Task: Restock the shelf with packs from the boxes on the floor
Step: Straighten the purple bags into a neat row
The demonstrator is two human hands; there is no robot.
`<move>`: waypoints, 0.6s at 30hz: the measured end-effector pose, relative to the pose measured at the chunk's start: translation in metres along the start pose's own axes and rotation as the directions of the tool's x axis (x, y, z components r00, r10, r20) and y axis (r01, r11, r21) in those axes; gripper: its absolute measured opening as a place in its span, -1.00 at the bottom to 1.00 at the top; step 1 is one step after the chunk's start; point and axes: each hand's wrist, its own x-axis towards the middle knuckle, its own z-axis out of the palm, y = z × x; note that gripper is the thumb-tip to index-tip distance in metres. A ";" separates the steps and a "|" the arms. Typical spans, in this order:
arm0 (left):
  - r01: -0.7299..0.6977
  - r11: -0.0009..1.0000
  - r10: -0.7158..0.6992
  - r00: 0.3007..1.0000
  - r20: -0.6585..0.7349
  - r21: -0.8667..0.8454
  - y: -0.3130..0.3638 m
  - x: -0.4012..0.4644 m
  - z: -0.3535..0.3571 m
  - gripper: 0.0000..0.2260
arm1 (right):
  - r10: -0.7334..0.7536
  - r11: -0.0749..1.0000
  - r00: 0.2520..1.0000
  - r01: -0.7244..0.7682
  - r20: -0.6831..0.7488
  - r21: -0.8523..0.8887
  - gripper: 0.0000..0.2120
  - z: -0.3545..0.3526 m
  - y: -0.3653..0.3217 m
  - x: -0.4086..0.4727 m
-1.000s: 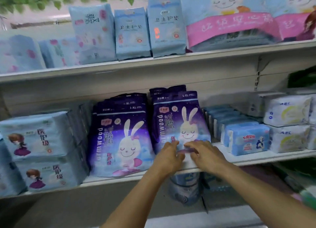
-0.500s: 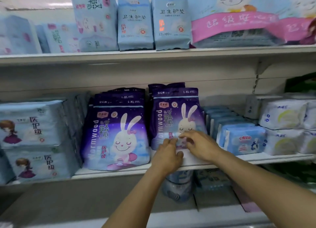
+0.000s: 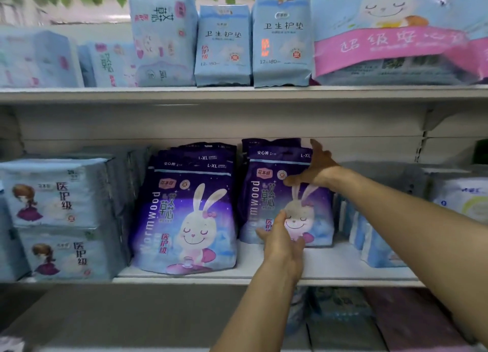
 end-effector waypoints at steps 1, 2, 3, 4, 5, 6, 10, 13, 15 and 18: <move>-0.023 1.000 0.023 1.000 -0.017 -0.005 0.001 0.003 0.004 -0.34 | -0.023 1.000 0.999 0.023 0.022 -0.011 0.10 0.003 0.004 0.006; -0.044 0.999 0.044 0.998 -0.033 -0.005 0.001 0.009 0.006 -0.34 | -0.055 0.998 0.998 0.055 0.018 -0.023 0.02 0.006 0.008 0.008; -0.064 0.998 0.064 0.997 -0.042 -0.011 0.004 0.015 0.008 -0.35 | -0.097 0.995 0.995 0.097 -0.012 -0.018 -0.05 0.008 0.009 0.010; -0.078 0.997 0.077 0.996 -0.047 -0.019 0.005 0.022 0.011 -0.38 | -0.127 0.992 0.991 0.128 -0.048 0.016 -0.10 0.009 0.010 0.012; -0.087 0.996 0.086 0.995 -0.049 -0.035 0.007 0.026 0.014 -0.41 | -0.152 0.986 0.984 0.158 -0.091 0.061 -0.13 0.009 0.011 0.015; -0.083 0.995 0.081 0.996 -0.039 -0.056 0.009 0.030 0.017 -0.44 | -0.168 0.978 0.977 0.182 -0.130 0.098 -0.14 0.009 0.011 0.018; -0.055 0.996 0.054 0.998 -0.021 -0.063 0.012 0.041 0.018 -0.46 | -0.141 0.973 0.972 0.172 -0.188 0.155 -0.01 0.018 0.011 0.025; -0.047 0.999 0.047 0.999 -0.023 -0.004 0.013 0.045 0.012 -0.55 | -0.011 0.961 0.987 0.056 -0.163 0.272 0.17 0.027 0.012 0.025; -0.042 0.999 0.043 0.999 -0.014 0.025 0.016 0.041 0.007 -0.59 | 0.032 0.951 0.989 0.015 -0.145 0.309 0.20 0.033 0.017 0.025; -0.030 0.997 0.031 1.000 -0.005 0.078 0.019 0.033 0.003 -0.60 | 0.067 0.941 0.977 0.006 -0.202 0.337 0.03 0.035 0.022 0.020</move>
